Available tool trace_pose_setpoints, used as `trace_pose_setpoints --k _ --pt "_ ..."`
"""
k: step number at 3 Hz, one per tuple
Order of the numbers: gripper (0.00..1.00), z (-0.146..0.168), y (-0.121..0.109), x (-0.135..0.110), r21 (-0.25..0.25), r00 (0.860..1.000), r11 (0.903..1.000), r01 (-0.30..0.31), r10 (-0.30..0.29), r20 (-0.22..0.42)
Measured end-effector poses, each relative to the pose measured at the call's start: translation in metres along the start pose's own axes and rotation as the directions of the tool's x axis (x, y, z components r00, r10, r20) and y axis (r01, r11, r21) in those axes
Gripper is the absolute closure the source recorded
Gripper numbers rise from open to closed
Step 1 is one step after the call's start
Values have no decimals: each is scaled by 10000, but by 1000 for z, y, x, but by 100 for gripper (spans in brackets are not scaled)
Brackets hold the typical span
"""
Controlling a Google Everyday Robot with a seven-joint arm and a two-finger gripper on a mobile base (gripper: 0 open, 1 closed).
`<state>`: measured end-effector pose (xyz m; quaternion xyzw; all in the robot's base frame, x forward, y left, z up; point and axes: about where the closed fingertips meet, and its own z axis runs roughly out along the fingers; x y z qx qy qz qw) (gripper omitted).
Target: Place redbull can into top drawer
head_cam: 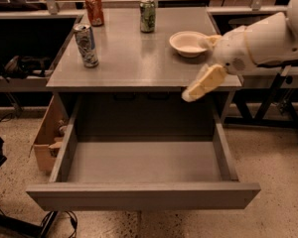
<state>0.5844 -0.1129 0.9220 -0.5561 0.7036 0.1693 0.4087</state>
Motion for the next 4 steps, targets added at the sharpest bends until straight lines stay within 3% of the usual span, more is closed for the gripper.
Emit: trace_pose_setpoints --k 1,2,3,4 --pt "0 51 -28 -59 244 9486 9990 377 -434 3136" --pt "0 82 -55 -111 1055 8815 9935 418 -863 4642" --pt "0 82 -63 -116 1345 8770 9905 273 -883 4724" --pt "0 93 -63 -120 825 8802 9965 95 -475 4722"
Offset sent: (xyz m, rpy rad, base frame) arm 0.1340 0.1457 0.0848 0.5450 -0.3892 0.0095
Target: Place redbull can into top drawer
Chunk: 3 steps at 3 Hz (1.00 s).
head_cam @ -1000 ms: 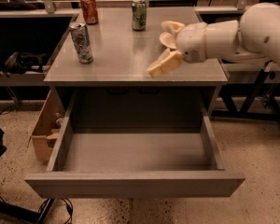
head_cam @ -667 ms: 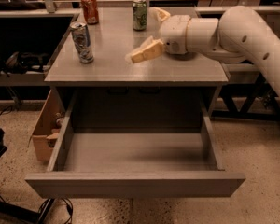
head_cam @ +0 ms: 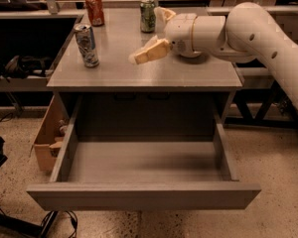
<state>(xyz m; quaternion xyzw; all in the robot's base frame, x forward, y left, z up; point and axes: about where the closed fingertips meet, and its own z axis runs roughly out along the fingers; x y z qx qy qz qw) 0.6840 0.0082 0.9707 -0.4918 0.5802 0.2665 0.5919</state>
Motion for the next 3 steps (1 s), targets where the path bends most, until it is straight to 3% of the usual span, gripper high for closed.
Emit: trace_pose_setpoints --k 1,2,3 --pt "0 41 0 -1 -769 9981 9953 -596 606 111" --pt "0 88 4 -8 -1147 9975 9909 -708 700 -110" --pt "0 128 7 -4 -1089 9959 9913 -746 685 -585"
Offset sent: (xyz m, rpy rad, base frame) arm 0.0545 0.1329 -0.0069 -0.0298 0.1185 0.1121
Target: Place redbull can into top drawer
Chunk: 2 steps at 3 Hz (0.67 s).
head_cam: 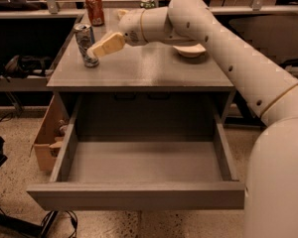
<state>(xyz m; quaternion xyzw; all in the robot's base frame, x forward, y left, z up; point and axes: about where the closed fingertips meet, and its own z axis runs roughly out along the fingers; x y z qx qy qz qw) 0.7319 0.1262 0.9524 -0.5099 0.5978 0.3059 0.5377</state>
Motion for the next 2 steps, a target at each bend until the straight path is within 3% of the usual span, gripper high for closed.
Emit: trace_pose_setpoints --k 1,2 --pt "0 36 3 14 0 9982 9987 -517 517 305" --pt "0 69 5 16 71 9868 9944 -1052 1035 1244"
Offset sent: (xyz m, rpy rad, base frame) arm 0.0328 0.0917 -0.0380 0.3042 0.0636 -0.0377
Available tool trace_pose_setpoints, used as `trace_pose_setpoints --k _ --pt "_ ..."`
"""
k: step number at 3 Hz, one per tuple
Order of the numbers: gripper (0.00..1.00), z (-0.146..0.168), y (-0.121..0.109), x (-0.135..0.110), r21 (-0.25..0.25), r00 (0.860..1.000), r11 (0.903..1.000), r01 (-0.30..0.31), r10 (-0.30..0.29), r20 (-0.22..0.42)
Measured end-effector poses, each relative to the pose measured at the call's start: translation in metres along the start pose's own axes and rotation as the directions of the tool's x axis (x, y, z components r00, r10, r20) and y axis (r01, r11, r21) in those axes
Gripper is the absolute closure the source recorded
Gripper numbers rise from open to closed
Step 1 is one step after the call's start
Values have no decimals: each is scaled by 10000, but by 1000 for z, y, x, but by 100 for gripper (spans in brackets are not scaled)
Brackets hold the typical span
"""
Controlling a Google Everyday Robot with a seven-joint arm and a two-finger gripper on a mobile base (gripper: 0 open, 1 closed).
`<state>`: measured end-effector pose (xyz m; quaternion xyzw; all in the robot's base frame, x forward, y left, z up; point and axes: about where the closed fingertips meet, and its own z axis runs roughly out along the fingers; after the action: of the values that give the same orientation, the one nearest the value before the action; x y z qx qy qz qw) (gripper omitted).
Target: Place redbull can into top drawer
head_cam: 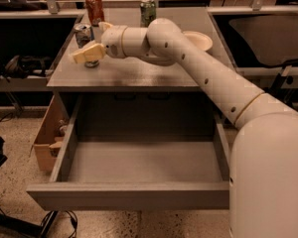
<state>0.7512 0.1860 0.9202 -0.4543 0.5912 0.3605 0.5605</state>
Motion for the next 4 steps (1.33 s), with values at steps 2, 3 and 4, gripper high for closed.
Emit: trace_pose_setpoints --k 2,3,4 --pt "49 45 1 -15 96 9957 9999 -44 35 921" --pt "72 46 1 -16 92 9957 9999 -39 30 927" --pt "95 46 1 -16 92 9957 10000 -39 30 927"
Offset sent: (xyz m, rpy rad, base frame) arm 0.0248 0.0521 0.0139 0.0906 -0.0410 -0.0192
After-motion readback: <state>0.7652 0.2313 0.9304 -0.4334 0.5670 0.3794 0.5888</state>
